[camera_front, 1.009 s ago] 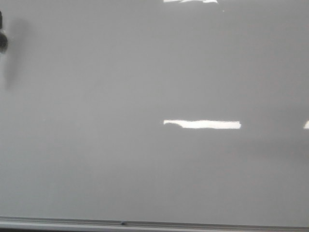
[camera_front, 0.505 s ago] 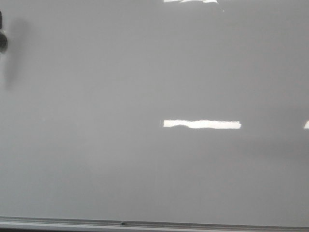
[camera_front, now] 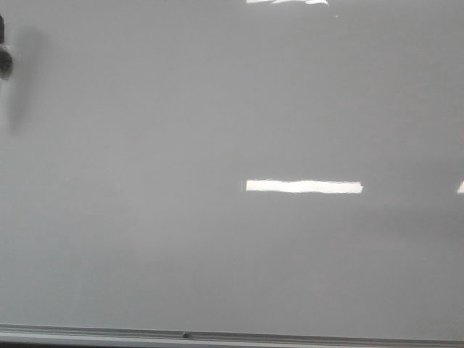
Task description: Write number 4 on whiteboard
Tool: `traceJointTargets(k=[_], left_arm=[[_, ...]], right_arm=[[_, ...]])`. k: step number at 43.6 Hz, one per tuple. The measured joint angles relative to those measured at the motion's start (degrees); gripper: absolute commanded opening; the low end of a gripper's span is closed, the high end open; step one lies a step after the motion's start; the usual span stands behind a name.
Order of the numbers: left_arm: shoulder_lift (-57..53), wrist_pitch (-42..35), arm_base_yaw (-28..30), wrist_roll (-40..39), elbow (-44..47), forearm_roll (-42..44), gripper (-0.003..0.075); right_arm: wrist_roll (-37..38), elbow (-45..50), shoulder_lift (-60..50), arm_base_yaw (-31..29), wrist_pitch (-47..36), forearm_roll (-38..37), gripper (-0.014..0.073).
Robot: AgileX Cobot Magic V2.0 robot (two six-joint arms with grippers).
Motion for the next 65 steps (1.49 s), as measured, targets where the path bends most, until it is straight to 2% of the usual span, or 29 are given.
traceJointTargets(k=[8, 21, 29, 39, 51, 61, 65], left_arm=[[0.0, 1.56, 0.0, 0.0, -2.58, 0.0, -0.002], [0.94, 11.34, 0.0, 0.0, -18.99, 0.0, -0.002], [8.53, 20.54, 0.0, 0.0, -32.06, 0.0, -0.002], [21.29, 32.36, 0.0, 0.0, -43.32, 0.11, -0.002], [31.29, 36.8, 0.0, 0.0, -43.83, 0.02, -0.002], [36.48, 36.73, 0.0, 0.0, -41.21, -0.34, -0.002], [38.57, 36.73, 0.0, 0.0, -40.05, -0.34, 0.0008]], right_arm=[[0.0, -0.91, 0.0, 0.0, 2.22, 0.0, -0.0069], [0.0, -15.8, 1.04, 0.0, 12.55, 0.0, -0.0069], [0.0, -26.78, 7.84, 0.0, 21.09, 0.0, -0.0069], [0.0, -34.68, 17.93, 0.0, 29.08, 0.0, -0.0069], [-0.11, -35.19, 27.04, 0.0, 31.9, 0.0, -0.0069], [-0.11, -35.19, 33.31, 0.0, 33.41, 0.0, -0.0064], [-0.11, -35.19, 35.15, 0.0, 34.62, 0.0, 0.0005]])
